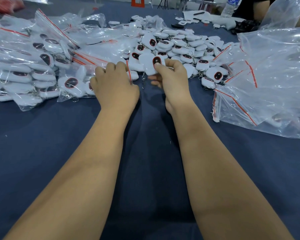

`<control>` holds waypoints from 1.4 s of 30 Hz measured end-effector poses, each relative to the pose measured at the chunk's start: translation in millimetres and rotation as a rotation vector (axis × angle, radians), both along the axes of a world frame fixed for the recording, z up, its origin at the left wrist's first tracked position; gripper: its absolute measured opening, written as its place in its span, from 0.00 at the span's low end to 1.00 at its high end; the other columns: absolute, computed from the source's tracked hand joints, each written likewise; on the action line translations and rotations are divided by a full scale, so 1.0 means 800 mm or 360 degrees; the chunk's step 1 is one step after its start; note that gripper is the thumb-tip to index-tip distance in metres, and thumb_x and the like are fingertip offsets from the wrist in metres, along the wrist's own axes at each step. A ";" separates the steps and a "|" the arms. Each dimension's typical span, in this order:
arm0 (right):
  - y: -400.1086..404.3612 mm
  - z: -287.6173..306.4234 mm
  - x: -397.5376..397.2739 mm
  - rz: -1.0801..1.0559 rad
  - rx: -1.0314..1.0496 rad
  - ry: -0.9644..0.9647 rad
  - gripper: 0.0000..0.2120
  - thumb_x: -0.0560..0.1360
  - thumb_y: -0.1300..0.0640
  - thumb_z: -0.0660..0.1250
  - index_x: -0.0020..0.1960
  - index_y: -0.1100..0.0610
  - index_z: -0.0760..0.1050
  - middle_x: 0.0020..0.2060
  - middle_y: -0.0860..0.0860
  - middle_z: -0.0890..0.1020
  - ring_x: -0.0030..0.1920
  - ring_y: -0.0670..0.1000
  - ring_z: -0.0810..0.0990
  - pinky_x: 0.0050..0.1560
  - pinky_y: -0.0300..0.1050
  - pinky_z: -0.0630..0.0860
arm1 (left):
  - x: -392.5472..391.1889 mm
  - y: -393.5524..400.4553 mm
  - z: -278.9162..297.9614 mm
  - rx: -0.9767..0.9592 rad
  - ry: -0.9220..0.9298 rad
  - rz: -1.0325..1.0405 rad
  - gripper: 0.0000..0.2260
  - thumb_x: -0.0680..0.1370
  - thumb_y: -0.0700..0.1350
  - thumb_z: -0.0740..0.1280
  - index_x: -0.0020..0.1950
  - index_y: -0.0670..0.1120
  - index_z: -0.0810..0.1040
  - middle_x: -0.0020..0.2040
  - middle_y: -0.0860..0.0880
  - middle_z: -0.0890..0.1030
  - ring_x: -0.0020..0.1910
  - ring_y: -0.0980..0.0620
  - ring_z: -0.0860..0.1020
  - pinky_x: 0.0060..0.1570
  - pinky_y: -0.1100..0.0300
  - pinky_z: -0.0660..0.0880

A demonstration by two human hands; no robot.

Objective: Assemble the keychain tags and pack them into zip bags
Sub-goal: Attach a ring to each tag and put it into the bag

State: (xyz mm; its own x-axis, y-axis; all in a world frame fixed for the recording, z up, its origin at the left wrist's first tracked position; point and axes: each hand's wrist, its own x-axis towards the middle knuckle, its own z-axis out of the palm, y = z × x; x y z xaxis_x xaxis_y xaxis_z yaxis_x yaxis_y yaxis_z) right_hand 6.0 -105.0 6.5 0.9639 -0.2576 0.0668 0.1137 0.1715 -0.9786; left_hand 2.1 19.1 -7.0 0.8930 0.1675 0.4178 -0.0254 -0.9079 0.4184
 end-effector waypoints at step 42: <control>0.009 -0.010 -0.004 -0.0233 -0.2098 -0.0229 0.13 0.78 0.57 0.60 0.59 0.50 0.79 0.55 0.52 0.74 0.57 0.55 0.71 0.52 0.47 0.63 | -0.015 -0.012 0.013 -0.0904 -0.0381 -0.0597 0.15 0.72 0.47 0.66 0.58 0.56 0.80 0.47 0.57 0.83 0.53 0.53 0.79 0.56 0.52 0.76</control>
State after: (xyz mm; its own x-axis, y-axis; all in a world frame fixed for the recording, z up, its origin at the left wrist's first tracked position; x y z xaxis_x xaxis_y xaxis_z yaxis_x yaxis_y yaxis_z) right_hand 3.1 -97.8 -1.2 0.8964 -0.0222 0.4427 0.1652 -0.9101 -0.3801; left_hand -10.2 9.9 3.4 0.8278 0.1172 0.5487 -0.4429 -0.4639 0.7672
